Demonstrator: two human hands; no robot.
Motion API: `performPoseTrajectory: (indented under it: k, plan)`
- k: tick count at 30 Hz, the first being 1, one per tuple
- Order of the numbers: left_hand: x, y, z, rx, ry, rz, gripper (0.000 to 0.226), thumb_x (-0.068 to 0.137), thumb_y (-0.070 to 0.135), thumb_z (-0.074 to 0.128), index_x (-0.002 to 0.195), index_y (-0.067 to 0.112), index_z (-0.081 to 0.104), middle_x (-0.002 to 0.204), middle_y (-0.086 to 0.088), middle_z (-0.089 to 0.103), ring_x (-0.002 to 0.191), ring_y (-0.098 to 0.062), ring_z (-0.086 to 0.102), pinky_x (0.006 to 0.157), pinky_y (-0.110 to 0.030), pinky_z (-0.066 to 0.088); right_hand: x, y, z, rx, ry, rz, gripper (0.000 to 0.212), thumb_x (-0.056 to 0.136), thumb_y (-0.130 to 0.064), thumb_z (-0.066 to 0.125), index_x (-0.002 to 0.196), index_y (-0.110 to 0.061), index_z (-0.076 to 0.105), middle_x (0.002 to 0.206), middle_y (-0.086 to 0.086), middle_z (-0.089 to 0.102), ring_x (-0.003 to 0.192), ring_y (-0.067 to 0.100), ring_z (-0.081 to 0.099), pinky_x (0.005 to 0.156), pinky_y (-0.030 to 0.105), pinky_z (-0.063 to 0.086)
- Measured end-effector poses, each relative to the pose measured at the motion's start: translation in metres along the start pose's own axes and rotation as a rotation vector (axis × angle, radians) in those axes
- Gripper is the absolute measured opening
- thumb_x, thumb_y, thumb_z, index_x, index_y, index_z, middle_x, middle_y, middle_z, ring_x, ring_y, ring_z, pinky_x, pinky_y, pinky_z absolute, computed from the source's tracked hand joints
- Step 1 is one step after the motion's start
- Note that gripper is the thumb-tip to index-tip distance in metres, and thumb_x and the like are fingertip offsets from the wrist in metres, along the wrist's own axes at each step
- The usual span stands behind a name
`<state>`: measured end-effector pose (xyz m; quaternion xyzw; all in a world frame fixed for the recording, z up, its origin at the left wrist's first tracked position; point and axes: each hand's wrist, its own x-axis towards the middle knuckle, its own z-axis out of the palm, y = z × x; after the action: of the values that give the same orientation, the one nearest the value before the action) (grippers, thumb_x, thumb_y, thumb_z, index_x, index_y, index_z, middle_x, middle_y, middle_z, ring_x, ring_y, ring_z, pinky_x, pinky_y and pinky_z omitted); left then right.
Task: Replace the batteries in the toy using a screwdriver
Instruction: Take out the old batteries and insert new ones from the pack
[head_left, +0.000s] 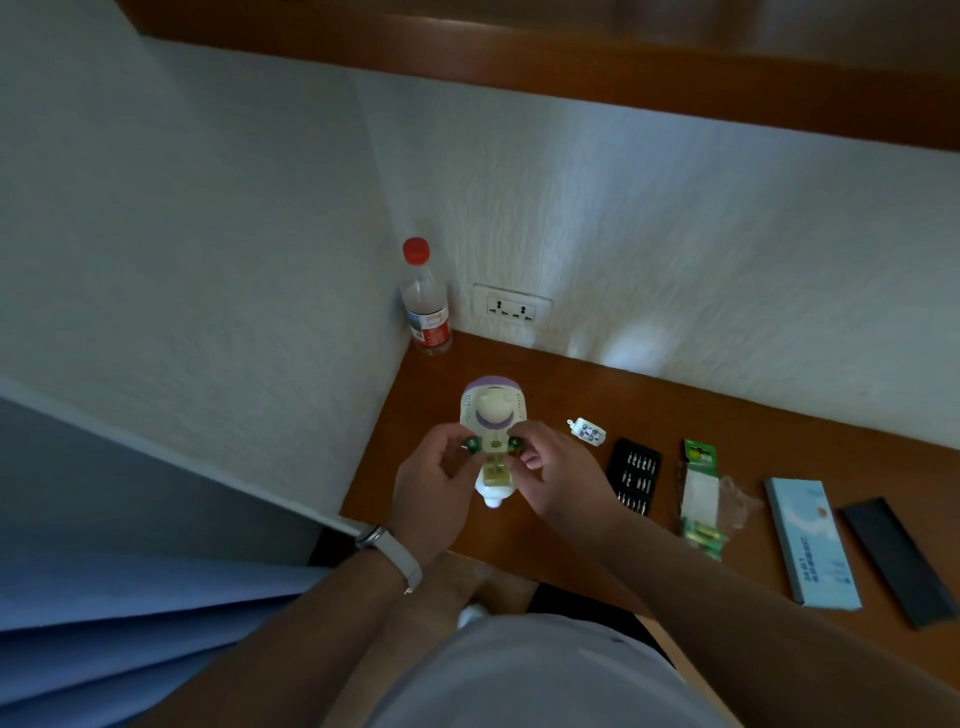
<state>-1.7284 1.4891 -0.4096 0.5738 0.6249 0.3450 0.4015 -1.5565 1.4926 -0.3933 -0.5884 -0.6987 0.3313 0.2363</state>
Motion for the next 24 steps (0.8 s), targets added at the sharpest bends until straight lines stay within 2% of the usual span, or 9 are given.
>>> performPoseTrajectory:
  k: [3, 5, 7, 11, 15, 17, 20, 24]
  plan:
    - [-0.002, -0.001, 0.003, 0.023, -0.018, 0.031, 0.023, 0.092, 0.016, 0.069, 0.107, 0.03, 0.059, 0.097, 0.021, 0.064, 0.094, 0.003, 0.063, 0.073, -0.007, 0.05, -0.001, 0.003, 0.004, 0.008, 0.026, -0.044, 0.026, 0.096, -0.024, 0.061, 0.121, -0.017, 0.059, 0.106, -0.005, 0.061, 0.093, 0.006, 0.059, 0.079, 0.014, 0.05]
    - [-0.003, -0.002, 0.005, 0.039, -0.025, 0.053, 0.021, 0.092, 0.016, 0.07, 0.107, 0.027, 0.061, 0.096, 0.021, 0.064, 0.092, 0.005, 0.062, 0.073, -0.005, 0.049, -0.003, 0.005, 0.008, 0.001, 0.036, -0.063, 0.023, 0.095, -0.023, 0.062, 0.117, -0.016, 0.061, 0.104, -0.003, 0.063, 0.091, 0.007, 0.06, 0.08, 0.02, 0.054]
    - [-0.003, -0.003, 0.008, 0.055, -0.035, 0.064, 0.021, 0.091, 0.018, 0.071, 0.106, 0.028, 0.061, 0.097, 0.02, 0.064, 0.091, 0.005, 0.061, 0.074, -0.007, 0.05, -0.004, 0.007, 0.011, -0.009, 0.057, -0.083, 0.019, 0.094, -0.022, 0.063, 0.112, -0.014, 0.063, 0.102, -0.002, 0.063, 0.09, 0.009, 0.06, 0.081, 0.029, 0.056]
    - [-0.002, -0.007, 0.01, 0.087, -0.029, 0.046, 0.02, 0.092, 0.021, 0.07, 0.107, 0.03, 0.06, 0.104, 0.012, 0.067, 0.097, -0.004, 0.061, 0.08, -0.018, 0.053, 0.0, 0.008, 0.014, -0.031, 0.07, -0.12, 0.018, 0.091, -0.017, 0.066, 0.109, -0.012, 0.064, 0.102, -0.005, 0.057, 0.089, 0.007, 0.057, 0.078, 0.022, 0.054]
    - [0.002, -0.008, 0.01, 0.13, -0.03, 0.071, 0.019, 0.093, 0.019, 0.069, 0.111, 0.022, 0.064, 0.106, 0.006, 0.068, 0.1, -0.01, 0.062, 0.083, -0.024, 0.054, 0.004, 0.013, 0.019, -0.068, 0.06, -0.138, 0.017, 0.088, -0.017, 0.069, 0.104, -0.011, 0.064, 0.101, 0.002, 0.06, 0.087, 0.015, 0.06, 0.073, 0.033, 0.056]
    - [0.002, -0.009, 0.01, 0.172, -0.026, 0.103, 0.02, 0.092, 0.018, 0.07, 0.111, 0.018, 0.066, 0.103, 0.008, 0.064, 0.099, -0.011, 0.06, 0.081, -0.02, 0.051, 0.006, 0.014, 0.021, -0.077, 0.058, -0.138, 0.016, 0.089, -0.016, 0.069, 0.103, -0.011, 0.064, 0.099, 0.002, 0.061, 0.084, 0.013, 0.058, 0.07, 0.028, 0.054]
    - [0.001, -0.011, 0.011, 0.241, -0.028, 0.141, 0.019, 0.091, 0.015, 0.07, 0.11, 0.014, 0.067, 0.101, 0.011, 0.056, 0.096, -0.011, 0.058, 0.077, -0.014, 0.047, 0.007, 0.013, 0.023, -0.063, 0.063, -0.123, 0.018, 0.089, -0.017, 0.069, 0.105, -0.01, 0.065, 0.102, 0.001, 0.062, 0.084, 0.005, 0.053, 0.072, 0.012, 0.043]
    - [0.001, -0.013, 0.012, 0.292, -0.024, 0.143, 0.019, 0.092, 0.015, 0.07, 0.111, 0.013, 0.068, 0.106, 0.006, 0.056, 0.096, -0.01, 0.055, 0.075, -0.007, 0.042, 0.009, 0.014, 0.024, -0.054, 0.047, -0.096, 0.019, 0.09, -0.016, 0.069, 0.107, -0.01, 0.064, 0.103, 0.0, 0.061, 0.084, 0.004, 0.051, 0.072, 0.013, 0.04]
